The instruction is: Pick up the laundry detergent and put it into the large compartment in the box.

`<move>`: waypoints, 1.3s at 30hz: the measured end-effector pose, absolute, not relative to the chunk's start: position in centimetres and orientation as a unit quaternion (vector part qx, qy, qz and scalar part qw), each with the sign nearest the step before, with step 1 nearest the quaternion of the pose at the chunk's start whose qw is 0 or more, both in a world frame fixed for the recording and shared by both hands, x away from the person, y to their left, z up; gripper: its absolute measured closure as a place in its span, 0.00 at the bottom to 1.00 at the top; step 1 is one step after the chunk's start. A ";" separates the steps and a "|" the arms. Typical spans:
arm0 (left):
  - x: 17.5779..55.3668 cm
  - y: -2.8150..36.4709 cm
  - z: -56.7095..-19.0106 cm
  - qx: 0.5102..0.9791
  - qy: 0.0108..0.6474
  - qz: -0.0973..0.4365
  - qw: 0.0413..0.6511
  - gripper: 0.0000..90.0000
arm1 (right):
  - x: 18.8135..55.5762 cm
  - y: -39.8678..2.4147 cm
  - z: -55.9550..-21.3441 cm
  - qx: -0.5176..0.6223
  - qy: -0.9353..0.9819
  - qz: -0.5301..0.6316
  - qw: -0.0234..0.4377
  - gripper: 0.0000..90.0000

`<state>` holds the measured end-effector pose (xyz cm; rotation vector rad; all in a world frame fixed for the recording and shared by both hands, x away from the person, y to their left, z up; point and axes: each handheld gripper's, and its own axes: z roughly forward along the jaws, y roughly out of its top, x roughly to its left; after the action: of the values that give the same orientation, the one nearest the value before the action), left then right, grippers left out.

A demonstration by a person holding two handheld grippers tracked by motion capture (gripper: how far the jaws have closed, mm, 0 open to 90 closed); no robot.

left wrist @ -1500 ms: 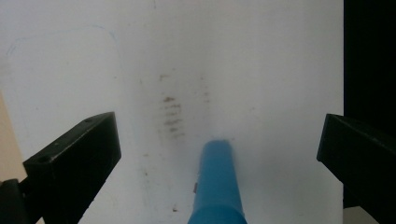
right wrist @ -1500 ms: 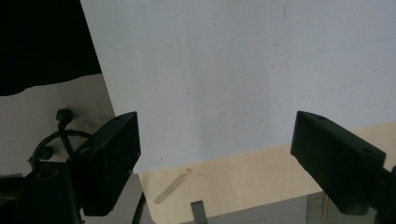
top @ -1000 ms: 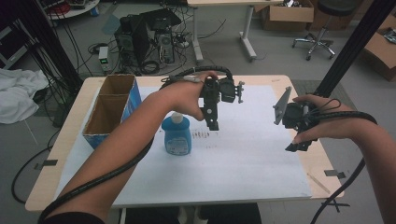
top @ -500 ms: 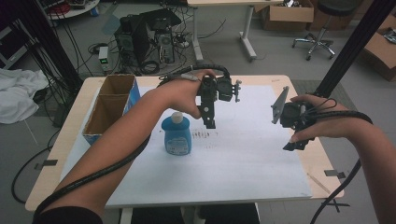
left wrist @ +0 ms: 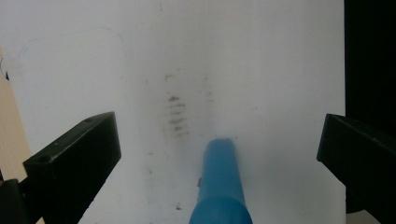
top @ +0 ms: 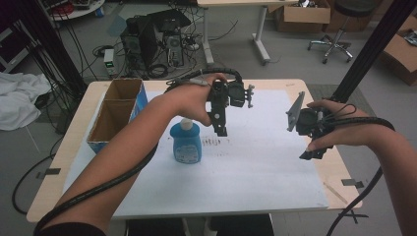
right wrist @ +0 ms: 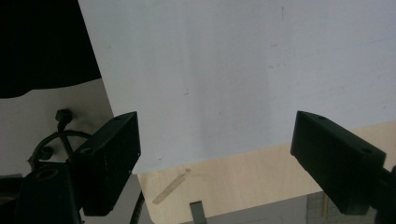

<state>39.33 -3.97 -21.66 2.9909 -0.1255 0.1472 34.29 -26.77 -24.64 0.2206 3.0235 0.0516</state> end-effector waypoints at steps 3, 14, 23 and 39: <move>39.2 -3.8 -21.2 0.995 -0.041 0.053 0.072 0.00 | 34.2 -26.8 -24.6 0.072 0.996 0.019 0.056 0.18; 38.9 -2.1 -19.9 0.995 -0.024 0.062 0.075 0.00 | 34.3 -26.2 -24.7 0.068 0.996 0.020 0.055 0.18; 38.3 -0.5 -18.8 0.995 -0.013 0.070 0.075 0.00 | 34.3 -25.3 -24.8 0.059 0.996 0.020 0.056 0.18; 38.3 2.8 -19.0 0.994 0.011 0.064 0.093 0.00 | 34.2 -24.7 -25.0 0.053 0.997 0.022 0.054 0.18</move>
<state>38.30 2.76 -19.04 2.9485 0.0323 0.1900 34.25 -24.70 -25.00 0.1595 3.0284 0.0676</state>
